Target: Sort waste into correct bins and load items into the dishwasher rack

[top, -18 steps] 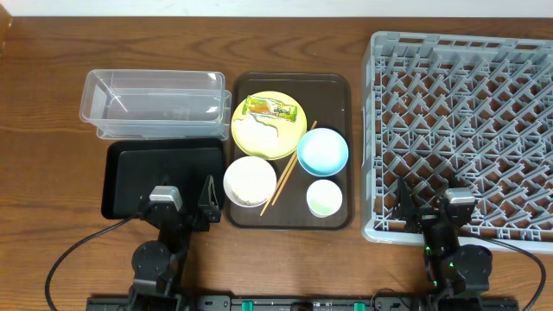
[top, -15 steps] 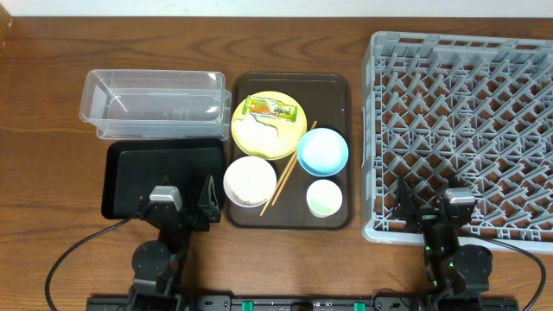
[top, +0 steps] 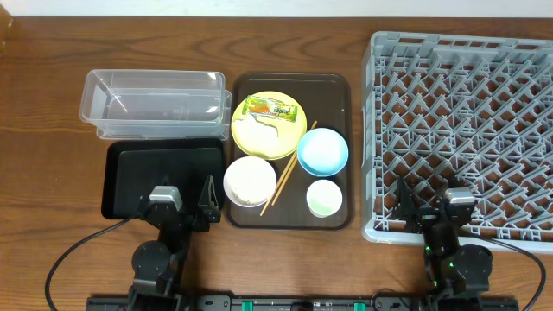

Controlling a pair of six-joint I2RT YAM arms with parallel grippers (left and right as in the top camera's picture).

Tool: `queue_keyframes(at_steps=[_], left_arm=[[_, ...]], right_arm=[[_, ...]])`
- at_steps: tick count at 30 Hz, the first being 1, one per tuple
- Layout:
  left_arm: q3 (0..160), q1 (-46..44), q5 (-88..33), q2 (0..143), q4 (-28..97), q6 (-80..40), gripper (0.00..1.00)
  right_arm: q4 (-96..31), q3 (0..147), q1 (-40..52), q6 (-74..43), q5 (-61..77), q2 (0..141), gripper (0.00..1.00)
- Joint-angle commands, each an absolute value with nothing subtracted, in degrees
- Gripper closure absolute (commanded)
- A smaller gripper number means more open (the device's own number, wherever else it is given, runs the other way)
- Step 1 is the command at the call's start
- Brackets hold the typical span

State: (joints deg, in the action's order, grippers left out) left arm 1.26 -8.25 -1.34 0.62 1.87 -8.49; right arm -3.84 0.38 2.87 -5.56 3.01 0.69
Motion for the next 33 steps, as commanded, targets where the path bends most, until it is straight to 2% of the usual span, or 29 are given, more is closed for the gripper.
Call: queue_keyframes(at_steps=[1,21,29,33], left_arm=[[0.2,-7.9,-0.9,0.2,4.0,-7.3,0.05],[0.2,-7.9,-0.9,2.3,4.0,-7.6,0.05],[4.0,-7.9,-0.9,9.3,4.5,-7.6,0.05],[10.6,-7.9,-0.9,16.5,8.9,-7.5,0.05]], right_arm=[[-4.0,0.3,3.4,-5.1,3.2,0.4,0.01],[-4.1,0.3,3.4,-5.1,2.8,0.4,0.01],[-4.1,1.0,3.4,-6.7,1.5,1.1,0.01],[-4.3,3.6,3.4,-6.8,0.7,4.3,0.01]])
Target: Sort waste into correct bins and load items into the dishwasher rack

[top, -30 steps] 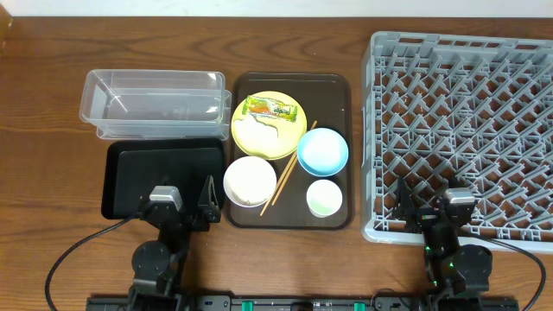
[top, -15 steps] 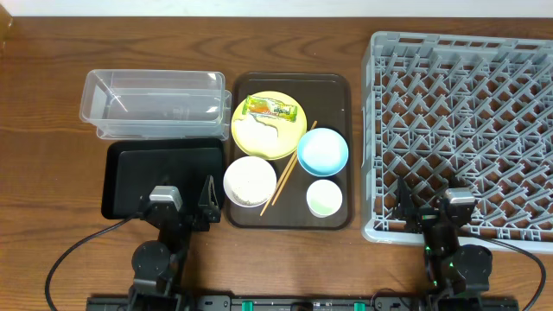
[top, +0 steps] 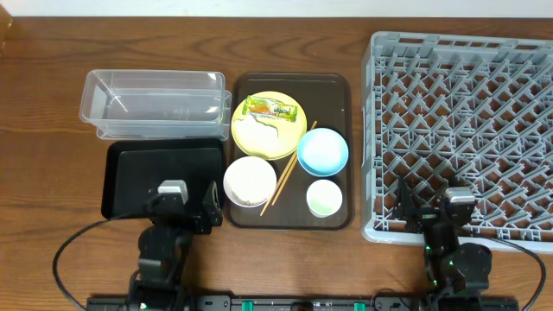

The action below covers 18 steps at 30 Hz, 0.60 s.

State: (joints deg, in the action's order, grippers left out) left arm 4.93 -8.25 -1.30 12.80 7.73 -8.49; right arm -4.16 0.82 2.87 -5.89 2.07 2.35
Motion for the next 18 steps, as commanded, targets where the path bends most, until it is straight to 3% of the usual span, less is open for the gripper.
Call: queue_keyframes(at_steps=[1,11,18], left_arm=[[12.7,-7.9,-0.9,18.9,10.2,-7.5,0.05],[37.7,-7.9,-0.9,46.5,26.4,-7.5,0.05],[60.3,-7.9,-1.1,66.0,47.5,-7.5,0.05]], right_arm=[[-4.6,4.6,3.4,-6.9,0.4,5.4,0.01],[-11.7,22.9,3.4,-6.8,-0.6,29.2,0.01],[-26.1,39.3,3.4,-6.5,-0.6,47.9,0.01]])
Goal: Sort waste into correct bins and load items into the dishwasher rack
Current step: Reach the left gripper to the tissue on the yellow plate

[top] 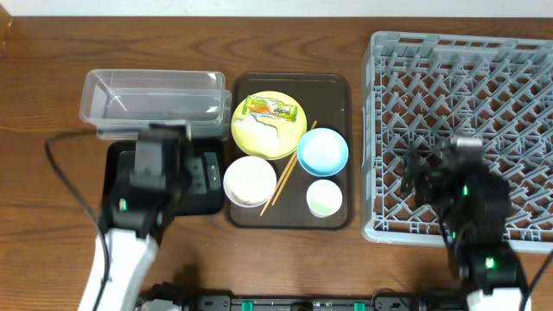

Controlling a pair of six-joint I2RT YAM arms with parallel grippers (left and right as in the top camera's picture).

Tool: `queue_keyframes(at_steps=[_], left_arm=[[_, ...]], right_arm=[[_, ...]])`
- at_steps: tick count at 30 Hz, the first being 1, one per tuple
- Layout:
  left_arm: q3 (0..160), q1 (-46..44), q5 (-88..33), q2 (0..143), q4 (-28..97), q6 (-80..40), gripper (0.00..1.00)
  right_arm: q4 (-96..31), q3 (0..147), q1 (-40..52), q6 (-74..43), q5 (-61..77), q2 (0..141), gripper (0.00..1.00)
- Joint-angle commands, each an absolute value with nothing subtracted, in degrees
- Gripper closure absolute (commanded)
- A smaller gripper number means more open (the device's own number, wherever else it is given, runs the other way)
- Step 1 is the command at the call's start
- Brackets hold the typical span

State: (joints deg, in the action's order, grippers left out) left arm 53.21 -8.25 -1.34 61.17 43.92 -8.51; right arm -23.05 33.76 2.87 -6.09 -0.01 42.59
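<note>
A brown tray [339,86] at the centre holds a yellow plate [285,138]. On the plate lie a green wrapper [270,107] and a crumpled white tissue [257,130]. The tray also carries a blue bowl [322,149], a white bowl [250,180], a small pale green cup [324,198] and wooden chopsticks [289,173]. The grey dishwasher rack [467,69] fills the right side. My left gripper [207,170] hovers over the black bin's right end, beside the white bowl, and looks open and empty. Over the rack's front left part, my right gripper [416,177] also looks open and empty.
A clear plastic bin [151,99] stands at the back left, with a black bin [117,203] in front of it, partly under my left arm. Cables trail from both arms along the table's front edge.
Both arms have risen from the front edge and reached forward. The left gripper is now over the black bin near the white bowl, and the right is over the rack's front left. Nothing was grasped.
Both arms rested low at the table's front edge, and the left one had shifted slightly by the second moment. Now both are raised, the left over the black bin and the right over the rack. The tray items stay where they were.
</note>
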Motion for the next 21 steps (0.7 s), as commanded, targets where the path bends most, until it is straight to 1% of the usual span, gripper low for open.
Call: queue_keyframes(at_steps=[1,4,7,11,16,21], left_arm=[[62.8,-7.9,-1.1,68.0,49.9,-7.5,0.05],[67.1,-7.9,-1.6,72.4,53.1,-8.0,0.05],[67.2,-7.9,-6.1,74.0,52.0,-8.0,0.05],[67.2,-8.0,-11.5,75.4,46.0,-9.6,0.05],[67.2,-9.5,-11.6,78.7,38.0,-15.9,0.05],[67.2,-13.8,-10.9,84.4,30.4,-16.4,0.07]], right_arm=[[-28.1,41.2,3.4,-6.5,-0.6,49.9,0.01],[-33.0,46.2,3.4,-6.1,-0.7,56.1,0.01],[-34.0,48.2,3.4,-6.2,-0.8,59.8,0.01],[-34.2,48.3,3.4,-6.2,-0.6,61.5,0.01],[-33.5,48.3,3.4,-6.2,0.3,61.5,0.01],[-33.4,48.3,3.4,-6.1,0.3,61.5,0.01]])
